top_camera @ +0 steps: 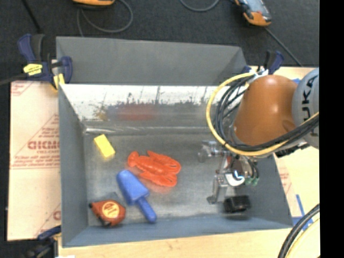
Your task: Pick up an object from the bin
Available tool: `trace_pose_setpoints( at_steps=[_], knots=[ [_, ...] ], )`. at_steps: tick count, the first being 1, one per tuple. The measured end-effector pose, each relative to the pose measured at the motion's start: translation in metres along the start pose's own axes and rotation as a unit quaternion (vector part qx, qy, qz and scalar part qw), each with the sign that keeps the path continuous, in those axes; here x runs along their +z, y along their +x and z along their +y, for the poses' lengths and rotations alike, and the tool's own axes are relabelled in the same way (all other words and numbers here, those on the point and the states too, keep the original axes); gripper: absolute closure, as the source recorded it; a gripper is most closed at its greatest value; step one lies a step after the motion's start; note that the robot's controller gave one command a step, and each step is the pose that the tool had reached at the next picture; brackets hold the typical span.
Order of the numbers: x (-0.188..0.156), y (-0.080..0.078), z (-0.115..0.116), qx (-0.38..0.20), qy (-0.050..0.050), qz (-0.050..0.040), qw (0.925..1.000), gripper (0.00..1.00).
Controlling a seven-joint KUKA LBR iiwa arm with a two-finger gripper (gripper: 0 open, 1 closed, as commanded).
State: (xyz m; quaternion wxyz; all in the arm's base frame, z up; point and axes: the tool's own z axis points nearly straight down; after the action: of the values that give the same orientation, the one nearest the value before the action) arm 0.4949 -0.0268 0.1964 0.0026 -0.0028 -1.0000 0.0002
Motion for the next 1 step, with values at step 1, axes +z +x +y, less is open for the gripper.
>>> trace_pose_setpoints(
  at_steps=[1],
  knots=[
    [-0.004, -0.0008, -0.0001, 0.0, 0.0, -0.0032, 1.0, 0.0]
  ],
)
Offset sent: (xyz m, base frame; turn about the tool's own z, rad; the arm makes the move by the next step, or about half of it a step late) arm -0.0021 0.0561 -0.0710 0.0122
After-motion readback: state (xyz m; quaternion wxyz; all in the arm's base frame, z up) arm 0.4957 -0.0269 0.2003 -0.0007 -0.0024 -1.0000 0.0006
